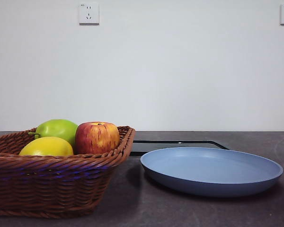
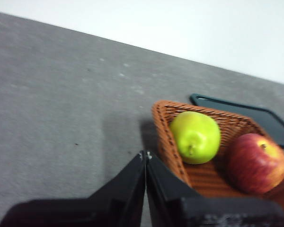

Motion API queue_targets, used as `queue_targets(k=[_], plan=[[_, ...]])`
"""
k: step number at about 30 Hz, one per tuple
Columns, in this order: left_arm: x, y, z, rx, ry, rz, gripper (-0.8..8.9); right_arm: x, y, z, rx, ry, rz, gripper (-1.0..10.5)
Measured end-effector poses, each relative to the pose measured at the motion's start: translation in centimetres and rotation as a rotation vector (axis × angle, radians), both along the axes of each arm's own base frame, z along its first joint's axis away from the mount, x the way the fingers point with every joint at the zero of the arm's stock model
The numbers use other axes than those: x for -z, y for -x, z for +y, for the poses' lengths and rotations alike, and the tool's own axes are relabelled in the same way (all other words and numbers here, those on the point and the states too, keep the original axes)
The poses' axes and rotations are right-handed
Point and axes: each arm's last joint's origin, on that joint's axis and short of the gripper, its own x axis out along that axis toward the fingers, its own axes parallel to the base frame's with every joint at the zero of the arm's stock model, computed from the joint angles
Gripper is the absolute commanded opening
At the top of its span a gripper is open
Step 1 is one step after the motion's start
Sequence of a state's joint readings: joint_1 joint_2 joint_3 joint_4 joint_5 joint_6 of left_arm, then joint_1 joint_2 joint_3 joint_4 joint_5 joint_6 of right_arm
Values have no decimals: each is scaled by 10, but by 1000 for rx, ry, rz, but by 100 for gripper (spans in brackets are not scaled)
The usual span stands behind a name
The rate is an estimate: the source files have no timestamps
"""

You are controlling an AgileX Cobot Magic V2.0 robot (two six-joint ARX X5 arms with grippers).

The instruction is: Take the lemon from the basket,put the lemon in the plate,hand out the plate

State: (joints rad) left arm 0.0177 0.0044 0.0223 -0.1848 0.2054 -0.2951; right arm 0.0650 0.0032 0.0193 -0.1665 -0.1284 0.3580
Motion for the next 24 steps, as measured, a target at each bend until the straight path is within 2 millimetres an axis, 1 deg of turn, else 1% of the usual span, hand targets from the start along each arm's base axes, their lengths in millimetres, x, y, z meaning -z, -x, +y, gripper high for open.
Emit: queue_targets(k=[3,5,10,12,17,19,24], plan=[[-4,1,0,-2,60,7,7,-6,2,0,4,-39,14,3],[-12,3,0,-6,84,11,7,-15,4,0,6,-55,16,3],[-50,11,0,-9,105,10,7,-49,10,-1,8,-68,19,3],[-62,10,0,-10,108,25,7,-62,10,-1,9,-69,27,3],[-97,4,-2,40,97,42,7,-97,7,0,6,-47,64,3],[-112,-1,-3,91,82,60,7,-111,3,0,-3,-29,92,3],[-139,-16,-5,197,54,149,7,-137,-12,3,-82,11,190,4]])
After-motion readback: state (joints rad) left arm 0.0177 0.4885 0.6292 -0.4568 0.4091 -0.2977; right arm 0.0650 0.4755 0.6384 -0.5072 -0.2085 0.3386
